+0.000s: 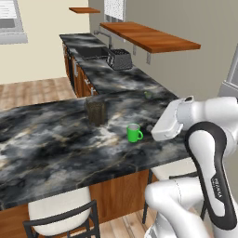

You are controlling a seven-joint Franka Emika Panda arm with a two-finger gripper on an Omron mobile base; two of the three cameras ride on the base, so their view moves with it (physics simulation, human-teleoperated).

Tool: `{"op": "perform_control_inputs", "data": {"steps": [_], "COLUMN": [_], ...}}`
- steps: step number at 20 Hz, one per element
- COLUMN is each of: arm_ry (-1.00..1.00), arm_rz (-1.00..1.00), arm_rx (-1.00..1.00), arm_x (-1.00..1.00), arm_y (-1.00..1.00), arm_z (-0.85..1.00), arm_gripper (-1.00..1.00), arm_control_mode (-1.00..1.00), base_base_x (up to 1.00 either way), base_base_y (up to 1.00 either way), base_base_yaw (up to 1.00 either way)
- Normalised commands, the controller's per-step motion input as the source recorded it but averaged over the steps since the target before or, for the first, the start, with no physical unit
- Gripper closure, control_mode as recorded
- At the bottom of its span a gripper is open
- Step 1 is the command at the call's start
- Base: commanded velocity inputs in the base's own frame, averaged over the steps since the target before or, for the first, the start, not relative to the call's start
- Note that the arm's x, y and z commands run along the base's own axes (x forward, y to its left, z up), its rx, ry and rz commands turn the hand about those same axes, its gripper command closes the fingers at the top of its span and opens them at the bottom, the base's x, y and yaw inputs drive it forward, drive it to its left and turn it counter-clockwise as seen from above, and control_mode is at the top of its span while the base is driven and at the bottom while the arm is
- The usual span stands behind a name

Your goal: Open the cabinet directly in front. Then move the wine and the mug to the dining counter with the jar on it.

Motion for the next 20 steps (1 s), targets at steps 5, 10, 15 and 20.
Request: {"op": "perform_control_inputs", "data": {"steps": [5,10,15,20], "arm_ry": [0.00,0.00,0.00,0.00], "arm_rz": [0.00,0.00,0.00,0.00], "arm_rx": [0.00,0.00,0.00,0.00], "arm_x": [0.00,0.00,0.00,0.00], "arm_y": [0.00,0.00,0.00,0.00], "arm_z": [0.00,0.00,0.00,0.00], "arm_gripper": [-1.00,-1.00,-1.00,-1.00], "arm_control_mode": [1.00,1.00,1.00,1.00], "base_base_x": [-1.00,-0.62,-0.03,0.00], "base_base_y": [0.62,1.00,1.00,1.00], "base_base_yaw": [0.11,0.13,0.07,0.04]}}
